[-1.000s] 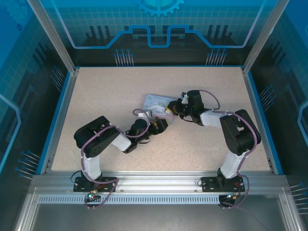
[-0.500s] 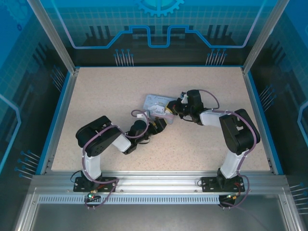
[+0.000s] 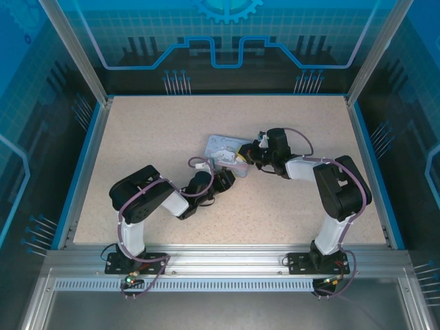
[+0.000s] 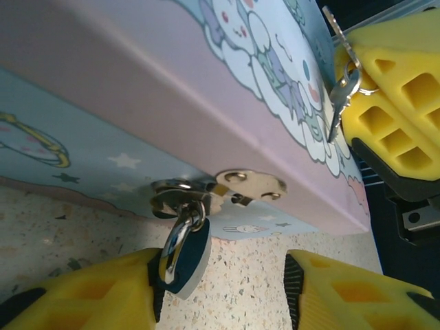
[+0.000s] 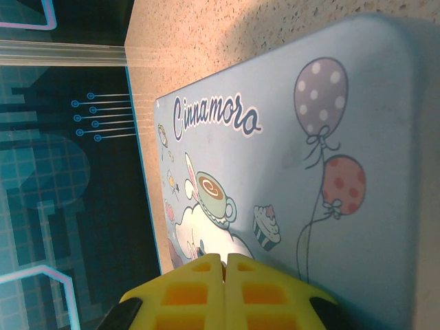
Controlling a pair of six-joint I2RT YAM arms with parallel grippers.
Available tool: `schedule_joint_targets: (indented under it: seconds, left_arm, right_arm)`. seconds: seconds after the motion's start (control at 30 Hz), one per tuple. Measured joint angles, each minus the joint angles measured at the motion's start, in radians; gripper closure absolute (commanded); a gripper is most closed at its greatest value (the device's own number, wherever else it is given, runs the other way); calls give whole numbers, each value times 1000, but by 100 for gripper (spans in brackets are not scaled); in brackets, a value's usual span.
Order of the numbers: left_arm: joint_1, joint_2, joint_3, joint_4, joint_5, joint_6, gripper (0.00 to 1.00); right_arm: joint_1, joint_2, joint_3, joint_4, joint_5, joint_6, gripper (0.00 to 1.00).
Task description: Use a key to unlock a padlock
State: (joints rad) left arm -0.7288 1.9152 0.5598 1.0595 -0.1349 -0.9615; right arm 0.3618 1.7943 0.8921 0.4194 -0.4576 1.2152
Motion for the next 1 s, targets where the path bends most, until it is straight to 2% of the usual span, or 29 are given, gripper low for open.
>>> schedule_joint_targets:
  seconds: [0.23,0.47,1.0]
  left_arm:
    - [-19,2,3,-19,-61,-3,61]
    - [-31,8,7,-22,-104,-9,62]
    - [-40,23,27,-43,-146,-10,72]
  right_arm:
    - [0,0,0,0,0,0,100]
    - [0,0,0,0,0,0,100]
    - [5,0,0,0,1,10,100]
